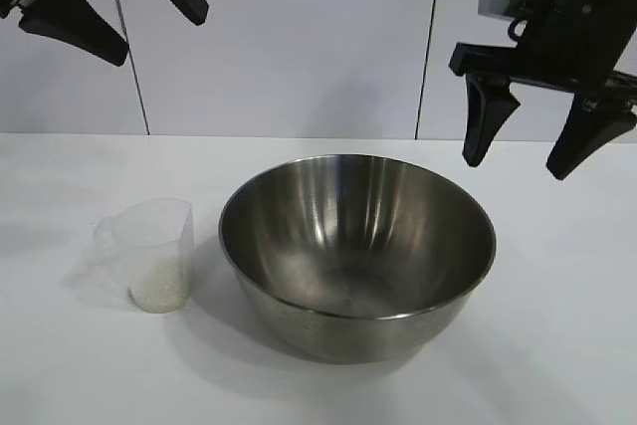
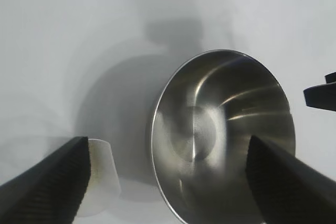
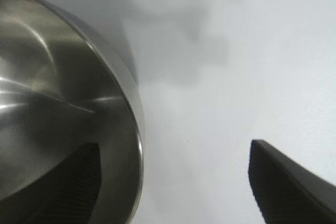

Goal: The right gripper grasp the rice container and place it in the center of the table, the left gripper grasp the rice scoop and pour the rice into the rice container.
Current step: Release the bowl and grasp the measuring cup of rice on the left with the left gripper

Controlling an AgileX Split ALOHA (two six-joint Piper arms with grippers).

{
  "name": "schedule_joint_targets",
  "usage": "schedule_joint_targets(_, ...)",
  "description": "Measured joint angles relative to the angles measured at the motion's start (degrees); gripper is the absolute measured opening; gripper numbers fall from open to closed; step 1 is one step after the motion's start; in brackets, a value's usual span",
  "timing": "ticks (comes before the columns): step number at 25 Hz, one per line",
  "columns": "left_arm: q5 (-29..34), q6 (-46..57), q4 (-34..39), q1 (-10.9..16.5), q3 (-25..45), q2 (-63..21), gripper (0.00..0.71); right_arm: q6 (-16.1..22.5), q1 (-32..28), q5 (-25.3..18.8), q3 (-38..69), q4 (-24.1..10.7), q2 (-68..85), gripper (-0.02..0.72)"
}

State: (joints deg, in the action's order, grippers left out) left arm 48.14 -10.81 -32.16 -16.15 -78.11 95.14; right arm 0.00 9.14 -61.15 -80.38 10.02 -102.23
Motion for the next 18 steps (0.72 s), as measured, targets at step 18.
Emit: schedule_joint_targets(18, -0.21, 0.00, 0.00, 0.00, 0.00, 0.00, 0.588, 0.00, -8.57, -7.35, -0.40, 2.06, 11.58, 0.539)
